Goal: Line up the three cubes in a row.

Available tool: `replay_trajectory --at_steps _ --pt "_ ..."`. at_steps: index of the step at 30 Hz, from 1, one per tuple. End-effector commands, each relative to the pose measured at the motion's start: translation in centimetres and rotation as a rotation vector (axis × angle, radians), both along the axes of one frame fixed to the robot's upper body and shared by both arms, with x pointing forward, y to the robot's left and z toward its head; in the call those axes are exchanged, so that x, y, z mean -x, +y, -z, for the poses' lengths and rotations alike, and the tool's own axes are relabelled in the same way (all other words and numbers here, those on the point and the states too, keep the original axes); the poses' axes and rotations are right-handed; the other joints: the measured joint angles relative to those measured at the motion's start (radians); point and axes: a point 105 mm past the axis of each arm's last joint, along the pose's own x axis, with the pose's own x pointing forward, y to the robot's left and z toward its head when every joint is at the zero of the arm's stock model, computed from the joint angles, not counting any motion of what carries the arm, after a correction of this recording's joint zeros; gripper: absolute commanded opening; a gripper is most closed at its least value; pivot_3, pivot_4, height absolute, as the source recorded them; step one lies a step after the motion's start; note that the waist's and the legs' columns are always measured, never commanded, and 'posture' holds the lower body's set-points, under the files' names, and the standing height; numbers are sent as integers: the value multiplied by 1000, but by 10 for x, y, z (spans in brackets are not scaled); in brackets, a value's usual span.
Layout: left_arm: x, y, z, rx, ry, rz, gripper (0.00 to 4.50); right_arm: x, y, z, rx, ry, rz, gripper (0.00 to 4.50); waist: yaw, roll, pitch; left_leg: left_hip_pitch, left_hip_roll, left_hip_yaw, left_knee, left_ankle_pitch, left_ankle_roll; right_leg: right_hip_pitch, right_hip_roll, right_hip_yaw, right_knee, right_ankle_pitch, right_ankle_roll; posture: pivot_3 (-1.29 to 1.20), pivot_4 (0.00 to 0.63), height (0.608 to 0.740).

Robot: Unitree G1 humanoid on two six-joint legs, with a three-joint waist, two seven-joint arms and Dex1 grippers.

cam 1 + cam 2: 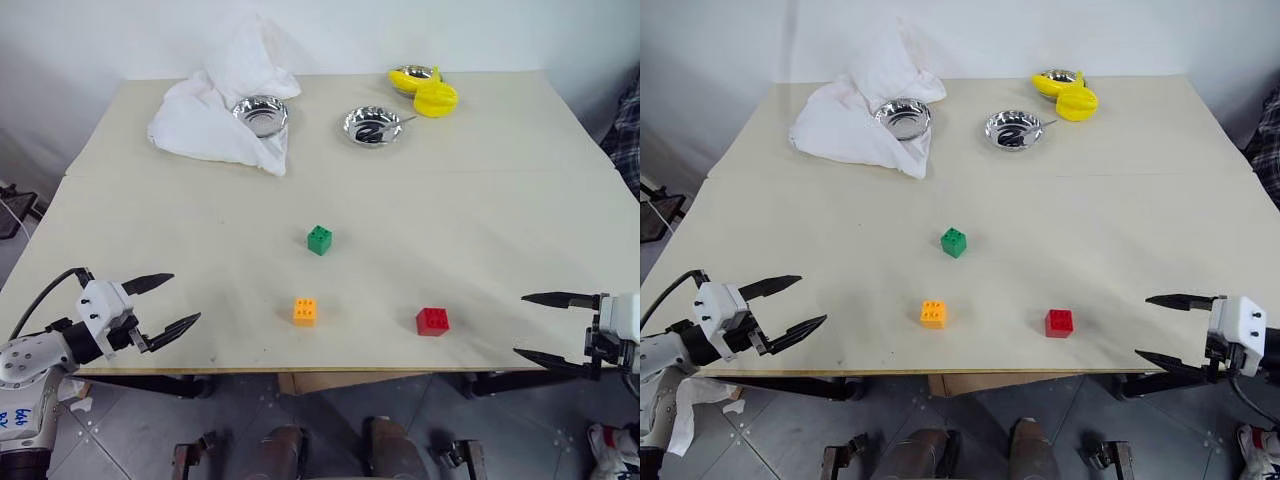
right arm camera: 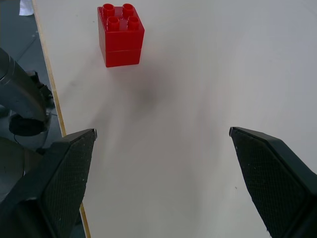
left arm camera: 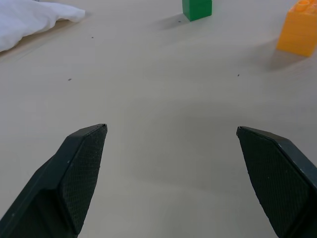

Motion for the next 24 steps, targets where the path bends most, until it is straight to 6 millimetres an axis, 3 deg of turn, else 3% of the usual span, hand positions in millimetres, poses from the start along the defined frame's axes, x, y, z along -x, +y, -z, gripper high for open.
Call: replay_trajectory --at_steps 1,4,9,12,16,21,24 --pt "1 -2 -12 -8 -26 26 4461 -1 -4 -8 11 -41 -2 4500 0 0 0 0 0 0 0 0 0 0 0 0 0 0 0 0 150 740" --pt "10 -20 -19 26 7 168 4461 3 -24 -16 53 -34 32 4500 1 0 0 0 0 0 1 0 0 0 0 0 0 0 0 0 150 740" --pt "27 -76 -35 45 20 464 4461 13 -70 -21 178 58 145 4500 1 1 0 0 -1 0 1 0 1 0 -1 0 0 0 0 0 150 740" --pt "33 -99 -42 72 12 559 4461 14 -78 -22 210 81 165 4500 -3 1 0 0 0 1 0 0 1 0 -1 0 0 0 0 0 150 740" --pt "38 -105 -42 90 39 617 4461 5 -60 -27 195 82 88 4500 -17 2 -1 1 3 4 0 -1 -1 -1 2 1 0 0 -1 0 150 740" --pt "31 -110 -48 109 -41 637 4461 -13 14 -29 232 209 -144 4500 -26 3 -1 0 7 5 2 -2 -3 -2 6 1 1 1 -3 0 150 740" --pt "30 -110 -44 114 -46 629 4461 -18 42 -23 305 276 -165 4500 -19 3 -1 0 10 5 5 -3 -5 -2 10 1 1 2 -5 0 150 740"
